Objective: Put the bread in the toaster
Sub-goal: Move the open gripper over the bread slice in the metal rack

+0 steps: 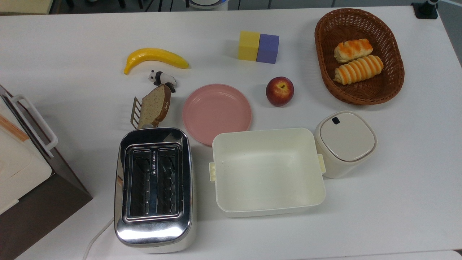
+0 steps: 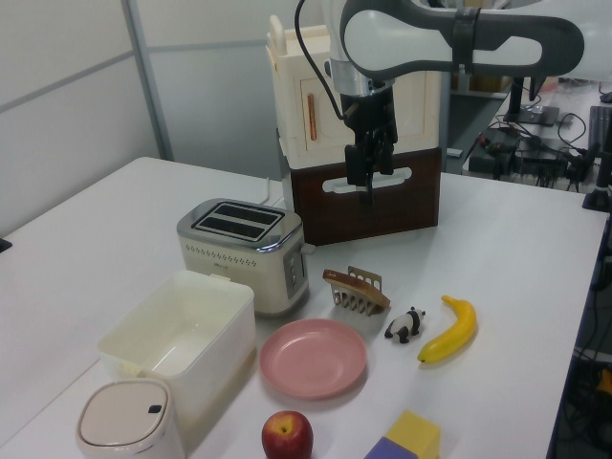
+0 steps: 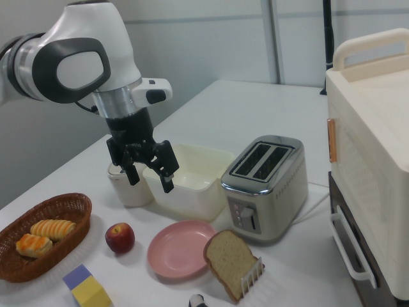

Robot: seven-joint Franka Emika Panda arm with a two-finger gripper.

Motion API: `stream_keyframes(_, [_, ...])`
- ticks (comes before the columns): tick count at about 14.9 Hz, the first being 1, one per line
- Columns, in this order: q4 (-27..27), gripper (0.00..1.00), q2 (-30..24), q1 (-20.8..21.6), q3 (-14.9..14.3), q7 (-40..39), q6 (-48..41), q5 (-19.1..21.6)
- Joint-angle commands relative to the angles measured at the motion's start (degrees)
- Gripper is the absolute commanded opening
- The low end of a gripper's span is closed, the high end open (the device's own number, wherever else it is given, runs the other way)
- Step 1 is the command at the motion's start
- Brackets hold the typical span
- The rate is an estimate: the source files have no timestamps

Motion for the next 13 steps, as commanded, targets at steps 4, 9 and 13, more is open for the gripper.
stream_keyframes(4, [-2.26,1.0,-0.82,0.19,-0.4,-2.4,1.69,0.95])
stream_keyframes(9, [-4.36,1.0,0.32,-0.6,-0.48,-2.58,9.75,0.86])
stream_keyframes(13, [-4.9,1.0,4.88,-0.86,-0.57,-2.49,15.57,0.07])
